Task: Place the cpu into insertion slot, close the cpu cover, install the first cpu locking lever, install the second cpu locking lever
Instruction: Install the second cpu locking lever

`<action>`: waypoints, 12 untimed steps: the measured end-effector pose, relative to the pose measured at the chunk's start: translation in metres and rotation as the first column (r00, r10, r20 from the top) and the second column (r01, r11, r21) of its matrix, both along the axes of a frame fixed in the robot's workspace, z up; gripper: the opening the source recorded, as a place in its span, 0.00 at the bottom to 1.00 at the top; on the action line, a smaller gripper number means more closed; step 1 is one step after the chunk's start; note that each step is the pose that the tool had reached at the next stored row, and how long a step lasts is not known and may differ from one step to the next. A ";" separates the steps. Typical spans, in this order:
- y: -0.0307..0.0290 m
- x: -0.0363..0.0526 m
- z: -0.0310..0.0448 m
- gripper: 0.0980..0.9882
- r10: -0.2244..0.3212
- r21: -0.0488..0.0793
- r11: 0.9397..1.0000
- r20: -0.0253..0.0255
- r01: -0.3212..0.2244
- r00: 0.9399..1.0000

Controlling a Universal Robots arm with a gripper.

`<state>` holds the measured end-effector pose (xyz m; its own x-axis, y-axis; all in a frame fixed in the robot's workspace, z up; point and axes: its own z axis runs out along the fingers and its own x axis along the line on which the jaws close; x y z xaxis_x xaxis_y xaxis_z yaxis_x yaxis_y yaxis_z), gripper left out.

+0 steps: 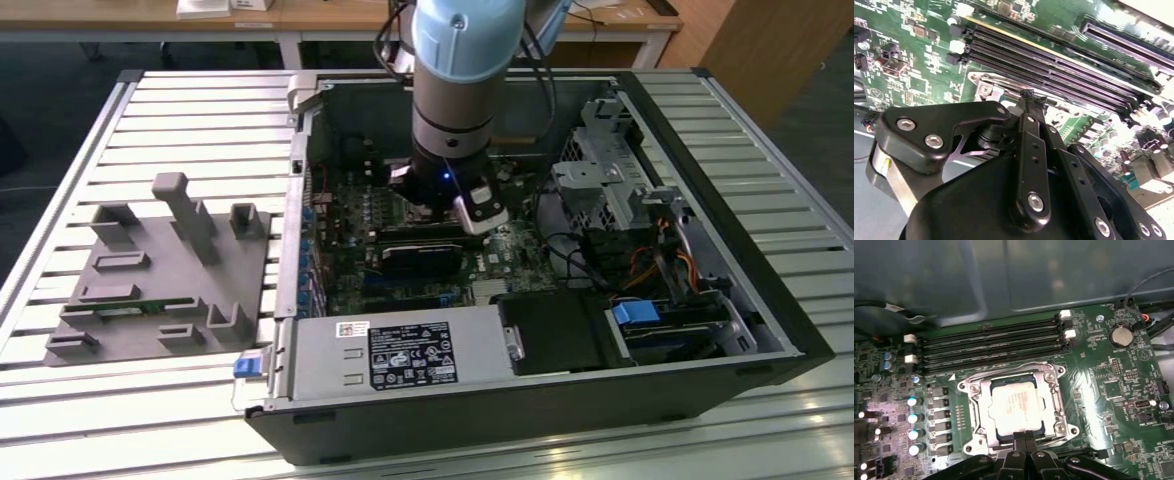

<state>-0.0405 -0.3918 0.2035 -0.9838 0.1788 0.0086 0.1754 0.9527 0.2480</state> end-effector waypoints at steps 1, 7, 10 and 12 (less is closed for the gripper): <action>0.0011 0.0009 0.0000 0.00 0.000 -0.005 1.000 -0.001 0.000 1.000; 0.0139 0.0029 0.0000 0.00 0.000 -0.033 0.999 -0.003 0.000 1.000; 0.0232 0.0030 0.0000 0.00 0.000 -0.040 0.999 -0.003 0.000 1.000; 0.0285 0.0029 0.0001 0.00 0.000 -0.043 0.999 -0.003 0.000 1.000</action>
